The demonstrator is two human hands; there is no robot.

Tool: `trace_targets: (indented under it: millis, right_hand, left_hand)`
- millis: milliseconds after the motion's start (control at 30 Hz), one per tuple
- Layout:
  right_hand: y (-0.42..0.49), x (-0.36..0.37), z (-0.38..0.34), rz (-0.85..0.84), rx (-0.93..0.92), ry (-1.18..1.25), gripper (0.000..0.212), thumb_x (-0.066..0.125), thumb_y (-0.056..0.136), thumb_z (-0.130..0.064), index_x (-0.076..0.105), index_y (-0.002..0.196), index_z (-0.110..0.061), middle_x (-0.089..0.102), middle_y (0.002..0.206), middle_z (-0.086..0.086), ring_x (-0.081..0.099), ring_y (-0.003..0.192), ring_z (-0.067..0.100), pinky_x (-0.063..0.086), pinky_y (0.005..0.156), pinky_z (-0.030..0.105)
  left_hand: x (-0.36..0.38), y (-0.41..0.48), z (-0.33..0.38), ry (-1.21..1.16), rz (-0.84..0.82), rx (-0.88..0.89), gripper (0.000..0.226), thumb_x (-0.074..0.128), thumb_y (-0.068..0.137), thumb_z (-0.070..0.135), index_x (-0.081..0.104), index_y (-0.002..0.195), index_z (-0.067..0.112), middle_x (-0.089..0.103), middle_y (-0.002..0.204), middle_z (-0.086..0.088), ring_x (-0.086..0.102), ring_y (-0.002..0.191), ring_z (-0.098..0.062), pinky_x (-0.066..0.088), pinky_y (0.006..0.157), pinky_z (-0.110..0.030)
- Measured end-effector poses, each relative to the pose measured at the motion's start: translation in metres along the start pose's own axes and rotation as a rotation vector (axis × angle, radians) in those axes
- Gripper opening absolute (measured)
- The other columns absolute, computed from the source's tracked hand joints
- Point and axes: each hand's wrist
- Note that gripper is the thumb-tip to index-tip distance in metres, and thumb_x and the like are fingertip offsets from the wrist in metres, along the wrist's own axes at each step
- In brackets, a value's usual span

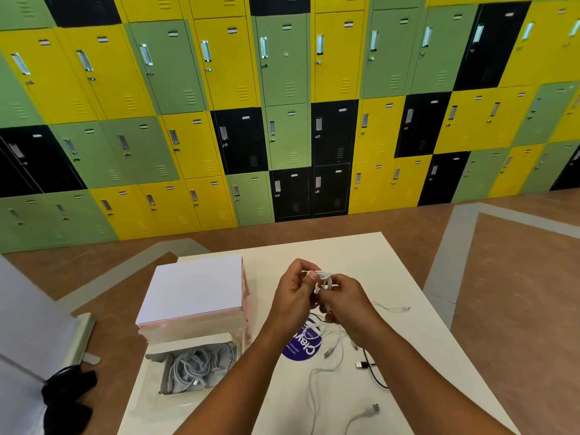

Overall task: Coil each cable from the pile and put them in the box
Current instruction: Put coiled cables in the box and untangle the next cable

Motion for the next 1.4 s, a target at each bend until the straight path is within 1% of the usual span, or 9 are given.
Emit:
trace_targets:
  millis: [133,267,433,600,767,933,1133,1300,1400]
  right_hand:
    - [0.003,-0.001,0.000,-0.036,0.022,0.094,0.026,0.056,0.087,-0.002,0.069,0.104,-0.015,0.061,0.075,0.009,0.054,0.063,0.019,0.045,0.054,0.030]
    - [0.006,-0.004,0.003,-0.089,0.032,0.258,0.033,0.068,0.086,-0.001,0.060,0.117,-0.009,0.061,0.093,0.013,0.057,0.071,0.019,0.048,0.057,0.029]
    - [0.005,-0.004,0.006,-0.114,-0.011,0.300,0.030,0.072,0.086,0.000,0.058,0.109,-0.012,0.063,0.099,0.013,0.062,0.075,0.021,0.049,0.059,0.030]
    - [0.007,-0.005,0.008,0.000,-0.074,0.346,0.030,0.066,0.088,0.007,0.065,0.110,-0.014,0.064,0.101,0.013,0.063,0.082,0.023,0.051,0.065,0.034]
    - [0.009,-0.004,0.011,0.055,-0.015,0.447,0.035,0.067,0.087,0.010,0.067,0.115,-0.011,0.067,0.107,0.017,0.065,0.084,0.025,0.054,0.069,0.035]
    - [0.011,-0.007,0.013,0.086,0.048,0.484,0.027,0.072,0.085,0.006,0.070,0.108,-0.007,0.072,0.108,0.018,0.067,0.085,0.027,0.053,0.066,0.032]
    - [0.005,-0.007,0.010,0.001,0.008,0.417,0.033,0.066,0.087,0.010,0.069,0.112,-0.011,0.068,0.091,0.007,0.064,0.076,0.020,0.048,0.064,0.033]
    - [0.004,-0.007,0.011,0.002,-0.049,0.264,0.032,0.071,0.087,0.001,0.067,0.114,-0.015,0.069,0.087,0.010,0.067,0.075,0.021,0.051,0.062,0.032]
    - [0.004,-0.011,0.007,0.032,-0.087,0.131,0.018,0.075,0.086,-0.006,0.071,0.103,-0.012,0.070,0.076,0.009,0.063,0.067,0.019,0.052,0.060,0.031]
  left_hand:
    - [-0.002,0.000,-0.003,0.003,0.047,0.006,0.014,0.045,0.107,0.019,0.057,0.105,0.013,0.066,0.083,0.003,0.060,0.066,-0.003,0.051,0.061,-0.020]
    - [-0.007,0.004,-0.006,0.014,0.124,-0.017,0.015,0.044,0.107,0.022,0.058,0.106,0.018,0.055,0.072,0.003,0.051,0.062,-0.006,0.054,0.062,-0.024]
    - [-0.011,0.008,-0.005,-0.053,0.182,-0.079,0.016,0.045,0.107,0.018,0.060,0.106,0.013,0.056,0.067,0.000,0.053,0.060,-0.008,0.055,0.061,-0.028]
    - [-0.012,0.006,-0.009,-0.137,0.200,-0.151,0.020,0.046,0.106,0.017,0.062,0.106,0.005,0.066,0.073,-0.007,0.062,0.067,-0.016,0.061,0.068,-0.034]
    - [-0.011,0.002,-0.010,-0.117,0.148,-0.179,0.023,0.042,0.107,0.012,0.060,0.117,0.021,0.065,0.078,-0.010,0.067,0.071,-0.018,0.062,0.067,-0.037]
    - [-0.010,-0.001,-0.005,-0.043,0.071,-0.141,0.018,0.057,0.101,0.025,0.067,0.117,0.025,0.067,0.093,-0.010,0.067,0.073,-0.017,0.062,0.063,-0.036]
    - [-0.012,0.001,-0.004,-0.036,0.128,-0.138,0.019,0.053,0.103,0.017,0.072,0.105,0.019,0.065,0.072,-0.008,0.067,0.067,-0.020,0.061,0.057,-0.036]
    - [-0.010,0.004,-0.004,-0.008,0.228,-0.092,0.018,0.053,0.103,0.018,0.072,0.101,0.020,0.069,0.085,-0.005,0.065,0.072,-0.016,0.063,0.061,-0.037]
    - [-0.014,0.006,-0.004,0.031,0.255,-0.082,0.019,0.054,0.103,0.018,0.072,0.099,0.022,0.068,0.078,0.002,0.061,0.071,-0.016,0.064,0.063,-0.044]
Point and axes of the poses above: each hand's wrist, its own y-axis towards the middle knuckle, its own x-axis out of the palm, z = x × y
